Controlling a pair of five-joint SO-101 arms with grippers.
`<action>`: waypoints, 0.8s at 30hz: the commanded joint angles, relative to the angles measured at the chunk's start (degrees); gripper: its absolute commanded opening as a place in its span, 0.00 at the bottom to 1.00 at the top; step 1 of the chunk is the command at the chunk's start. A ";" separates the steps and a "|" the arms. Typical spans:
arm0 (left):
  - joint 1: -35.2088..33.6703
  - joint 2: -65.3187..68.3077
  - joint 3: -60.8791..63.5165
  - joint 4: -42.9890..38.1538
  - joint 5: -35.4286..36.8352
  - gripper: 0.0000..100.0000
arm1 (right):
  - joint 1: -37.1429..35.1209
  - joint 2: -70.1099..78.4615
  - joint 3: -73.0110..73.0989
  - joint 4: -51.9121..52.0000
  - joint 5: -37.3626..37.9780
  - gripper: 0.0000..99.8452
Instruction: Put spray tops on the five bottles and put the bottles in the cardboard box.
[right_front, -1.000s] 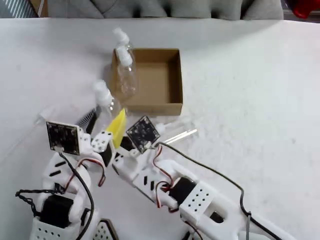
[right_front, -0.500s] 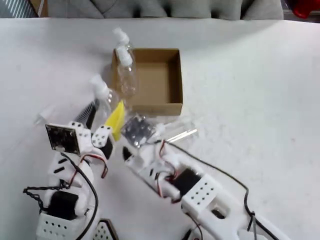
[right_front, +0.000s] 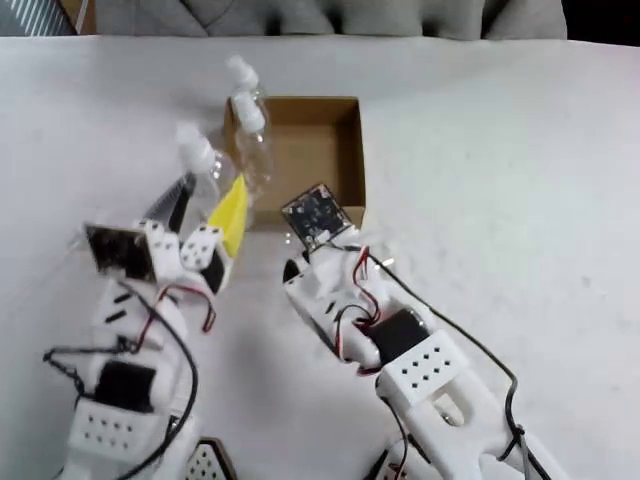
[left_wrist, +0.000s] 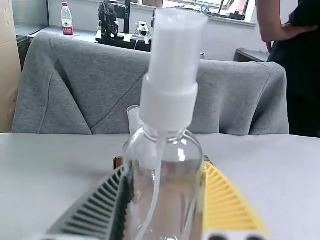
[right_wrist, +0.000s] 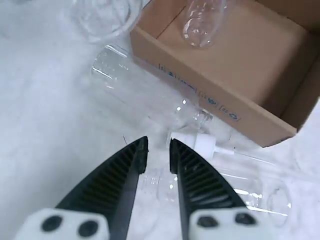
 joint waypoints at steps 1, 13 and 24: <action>-0.40 14.20 -6.07 -10.55 -0.26 0.02 | 0.84 -1.10 -3.43 0.22 0.53 0.05; -0.40 36.70 -6.07 -33.58 -0.26 0.02 | 0.84 -1.10 -3.43 -0.22 0.53 0.05; -0.48 46.20 -6.07 -44.57 -0.35 0.02 | 0.84 -1.01 -3.08 -1.54 0.62 0.05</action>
